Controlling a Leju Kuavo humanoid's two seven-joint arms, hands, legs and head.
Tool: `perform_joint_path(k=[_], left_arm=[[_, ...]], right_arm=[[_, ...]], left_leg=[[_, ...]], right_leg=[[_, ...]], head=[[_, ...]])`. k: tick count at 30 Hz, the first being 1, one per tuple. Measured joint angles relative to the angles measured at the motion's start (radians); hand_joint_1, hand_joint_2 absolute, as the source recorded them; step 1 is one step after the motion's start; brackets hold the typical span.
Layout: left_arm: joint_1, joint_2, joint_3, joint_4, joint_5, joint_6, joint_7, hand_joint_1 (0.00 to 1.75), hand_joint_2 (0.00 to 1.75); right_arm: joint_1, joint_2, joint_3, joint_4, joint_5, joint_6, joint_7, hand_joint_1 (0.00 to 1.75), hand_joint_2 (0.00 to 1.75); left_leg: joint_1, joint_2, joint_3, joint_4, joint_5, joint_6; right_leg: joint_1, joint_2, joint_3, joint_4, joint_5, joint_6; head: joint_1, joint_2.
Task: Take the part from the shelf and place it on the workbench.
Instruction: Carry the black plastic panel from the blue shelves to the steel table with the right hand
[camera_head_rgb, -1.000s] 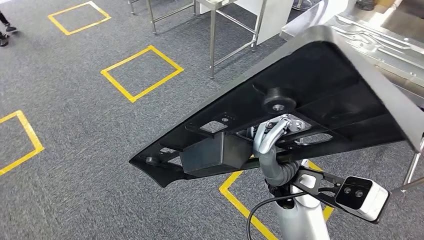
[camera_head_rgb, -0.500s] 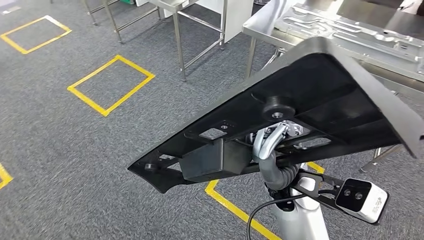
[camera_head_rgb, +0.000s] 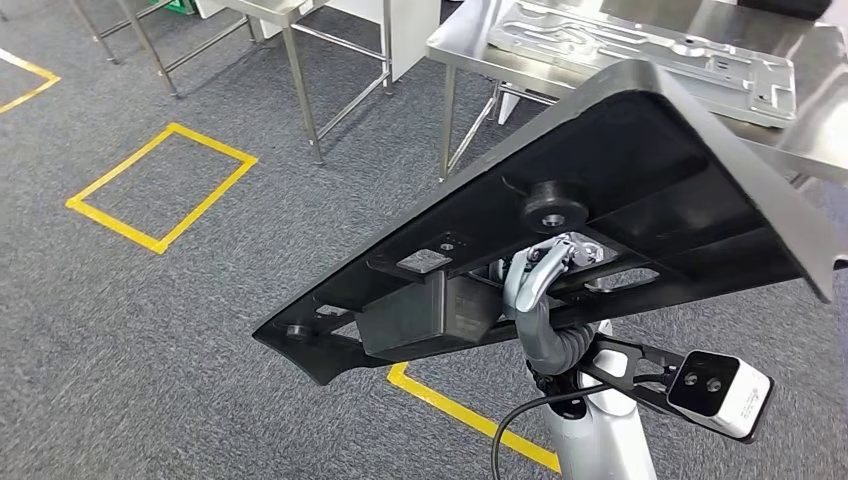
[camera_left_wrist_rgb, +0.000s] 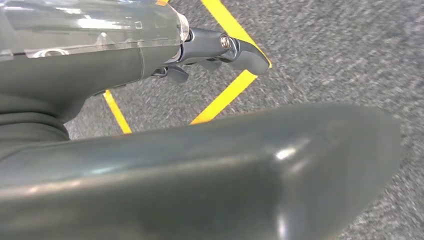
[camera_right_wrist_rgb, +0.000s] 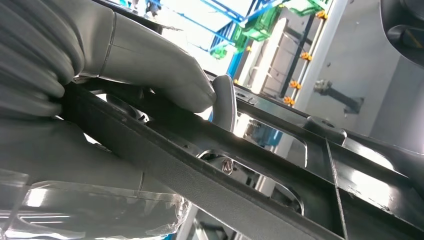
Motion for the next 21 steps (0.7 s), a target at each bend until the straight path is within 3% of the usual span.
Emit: perform_joint_path(k=[1,3,5,6,8,9,10,11,12,14,16,18,19,21], left_arm=[[0.0,0.0,0.0,0.0,0.0,0.0,0.0,0.0,0.0],[-0.001,0.0,0.0,0.0,0.0,0.0,0.0,0.0,0.0],[-0.004,0.001,0.0,0.0,-0.001,0.0,-0.001,0.0,0.0],[-0.004,0.0,0.0,0.0,-0.002,-0.001,-0.002,0.0,0.0],[0.0,0.0,0.0,0.0,-0.006,-0.003,-0.004,0.0,0.0],[0.003,0.0,-0.001,0.0,-0.008,-0.004,-0.004,0.0,0.0],[0.005,0.0,-0.001,0.0,-0.009,-0.005,-0.005,0.0,0.0],[0.005,0.0,-0.001,0.0,-0.01,-0.007,-0.005,0.0,0.0],[0.005,0.0,-0.001,0.0,-0.01,-0.008,-0.005,0.0,0.0],[0.004,0.001,-0.002,0.0,-0.012,-0.009,-0.006,0.0,0.0],[0.004,0.001,-0.002,0.0,-0.013,-0.007,-0.006,0.0,0.0],[0.003,0.001,-0.002,0.0,-0.011,-0.003,-0.007,0.0,0.0],[0.001,0.001,-0.002,0.0,-0.01,-0.001,-0.008,0.0,0.0],[-0.001,0.0,-0.002,0.0,-0.008,0.0,-0.009,0.0,0.0]], right_arm=[[-0.001,0.0,0.0,0.0,0.0,0.0,0.0,1.71,1.75],[-0.002,0.0,0.0,0.0,-0.001,0.0,0.0,1.71,1.75],[-0.003,0.0,0.0,0.0,-0.001,-0.002,0.0,1.71,1.75],[-0.003,0.0,0.001,0.0,-0.001,-0.004,0.0,1.71,1.75],[-0.003,0.001,0.004,0.002,0.003,-0.008,0.0,1.71,1.75],[-0.001,0.001,0.005,0.003,0.005,-0.011,0.0,1.71,1.75],[0.0,0.001,0.005,0.004,0.007,-0.013,0.0,1.71,1.75],[0.001,0.001,0.005,0.004,0.007,-0.015,0.0,1.71,1.75],[0.002,0.001,0.005,0.005,0.007,-0.016,0.0,1.71,1.75],[0.002,0.001,0.006,0.005,0.007,-0.016,0.0,1.71,1.75],[0.001,0.001,0.006,0.005,0.006,-0.016,0.0,1.71,1.75],[0.001,0.0,0.006,0.005,0.006,-0.017,0.0,1.71,1.75],[0.001,0.0,0.006,0.004,0.005,-0.017,0.0,1.71,1.75],[-0.001,0.0,0.006,0.004,0.005,-0.017,0.0,1.71,1.75]], left_leg=[[-0.001,0.008,0.002,0.0,-0.002,-0.005],[-0.003,0.024,0.005,-0.002,-0.005,-0.016],[-0.001,0.007,-0.001,0.019,-0.023,-0.025],[0.001,-0.014,-0.017,0.059,-0.048,-0.029],[0.004,-0.052,-0.079,0.193,-0.113,-0.033],[0.004,-0.06,-0.111,0.257,-0.135,-0.035],[0.004,-0.063,-0.13,0.29,-0.138,-0.036],[0.005,-0.065,-0.129,0.281,-0.119,-0.035],[0.006,-0.069,-0.11,0.231,-0.083,-0.034],[0.01,-0.102,-0.049,0.088,-0.016,-0.031],[0.011,-0.13,-0.017,0.015,0.004,-0.025],[0.009,-0.121,-0.015,0.011,0.004,-0.014],[0.009,-0.112,-0.014,0.008,0.007,-0.008],[0.012,-0.092,-0.011,0.001,0.011,0.006]], right_leg=[[0.005,-0.006,0.008,-0.019,0.001,-0.004],[0.005,0.015,0.005,-0.022,0.004,-0.012],[-0.002,0.033,0.009,-0.031,0.01,-0.022],[-0.005,0.042,0.012,-0.036,0.013,-0.027],[-0.006,0.061,0.013,-0.037,0.013,-0.032],[-0.005,0.073,0.013,-0.035,0.013,-0.033],[-0.005,0.085,0.013,-0.034,0.013,-0.033],[-0.005,0.098,0.013,-0.031,0.012,-0.032],[-0.005,0.11,0.015,-0.029,0.01,-0.03],[-0.005,0.132,0.013,-0.021,0.006,-0.024],[-0.005,0.151,0.006,-0.016,0.006,-0.014],[-0.007,0.167,-0.001,-0.016,0.009,-0.001],[-0.008,0.162,-0.002,-0.014,0.007,0.005],[-0.006,0.119,-0.025,0.035,-0.024,0.014]], head=[[0.0,0.0],[0.0,0.0],[0.0,0.0],[0.0,0.0],[0.0,0.0],[0.0,0.0],[0.0,0.0],[0.0,0.0],[0.0,0.0],[0.0,0.0],[0.0,0.0],[0.0,0.0],[0.0,0.0],[0.0,0.0]])
